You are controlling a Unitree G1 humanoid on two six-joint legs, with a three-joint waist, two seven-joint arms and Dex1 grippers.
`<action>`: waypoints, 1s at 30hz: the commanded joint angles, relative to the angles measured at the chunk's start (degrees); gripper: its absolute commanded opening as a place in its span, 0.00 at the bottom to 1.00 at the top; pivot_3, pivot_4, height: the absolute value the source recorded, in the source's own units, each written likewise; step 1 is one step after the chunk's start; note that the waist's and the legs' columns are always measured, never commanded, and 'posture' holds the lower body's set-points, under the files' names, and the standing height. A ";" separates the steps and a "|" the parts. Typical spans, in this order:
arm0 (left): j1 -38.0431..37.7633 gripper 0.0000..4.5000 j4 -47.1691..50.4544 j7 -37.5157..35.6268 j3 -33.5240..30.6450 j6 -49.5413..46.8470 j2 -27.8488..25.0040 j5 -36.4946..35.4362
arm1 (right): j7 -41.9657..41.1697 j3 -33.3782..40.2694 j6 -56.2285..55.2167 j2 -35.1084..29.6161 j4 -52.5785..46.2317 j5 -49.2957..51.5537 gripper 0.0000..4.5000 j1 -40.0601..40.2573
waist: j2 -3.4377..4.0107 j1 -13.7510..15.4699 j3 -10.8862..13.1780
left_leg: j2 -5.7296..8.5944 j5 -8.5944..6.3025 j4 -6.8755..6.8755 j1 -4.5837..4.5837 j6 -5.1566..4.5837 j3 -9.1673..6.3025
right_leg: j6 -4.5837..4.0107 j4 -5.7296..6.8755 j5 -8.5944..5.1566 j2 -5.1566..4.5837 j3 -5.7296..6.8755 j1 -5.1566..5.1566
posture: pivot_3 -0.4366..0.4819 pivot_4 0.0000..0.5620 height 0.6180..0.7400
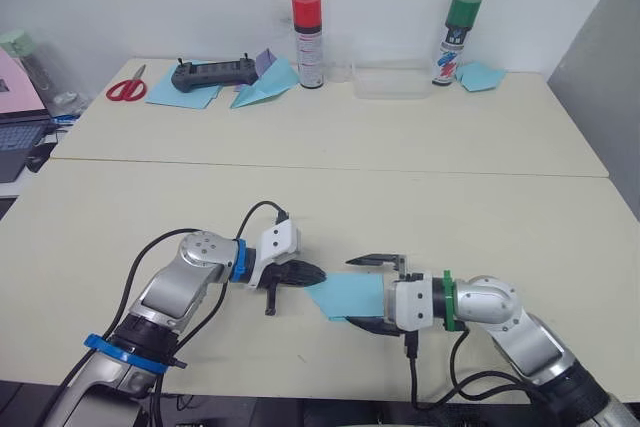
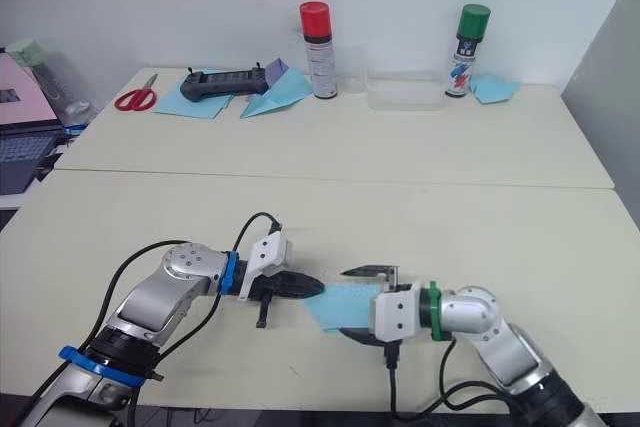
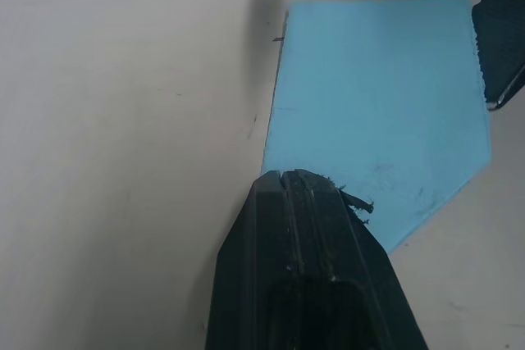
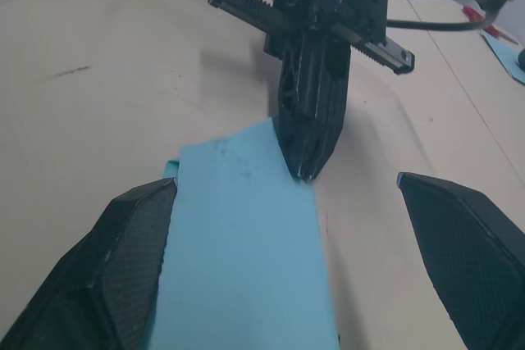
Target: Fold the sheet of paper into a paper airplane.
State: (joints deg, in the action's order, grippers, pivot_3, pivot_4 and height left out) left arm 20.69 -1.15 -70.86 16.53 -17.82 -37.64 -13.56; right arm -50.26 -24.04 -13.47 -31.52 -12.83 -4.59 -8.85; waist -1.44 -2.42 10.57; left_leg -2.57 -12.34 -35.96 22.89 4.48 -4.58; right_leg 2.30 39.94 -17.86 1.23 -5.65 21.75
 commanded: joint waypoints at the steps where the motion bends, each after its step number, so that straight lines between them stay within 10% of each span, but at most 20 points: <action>1: 0.10 0.01 -0.98 -0.50 0.33 0.04 -0.66 1.15 | -0.48 -0.59 -2.26 0.34 0.21 -0.07 1.00 -1.18 | 0.00 0.01 0.00 | 0.00 0.00 0.00 0.00 0.00 0.01 | 0.00 0.00 0.00 0.00 0.00 0.00 | 0.48 0.27 1.00; 30: -0.34 0.01 -0.32 0.19 0.13 -3.62 0.00 0.10 | -0.33 -2.37 -5.35 2.34 4.81 -1.57 1.00 -4.11 | 0.00 -0.48 0.00 | 0.00 0.00 0.00 -0.06 0.00 -0.01 | 0.00 0.01 0.00 0.00 -0.01 -0.05 | 0.48 0.27 1.00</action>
State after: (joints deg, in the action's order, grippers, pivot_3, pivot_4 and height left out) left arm 20.59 -0.98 -70.75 15.84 -20.89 -37.65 -14.55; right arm -51.11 -27.65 -19.24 -29.59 -6.06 -7.42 -12.49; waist -1.44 -2.90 10.57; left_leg -2.57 -12.34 -35.96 22.84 4.48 -4.59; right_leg 2.30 39.95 -17.86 1.23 -5.66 21.70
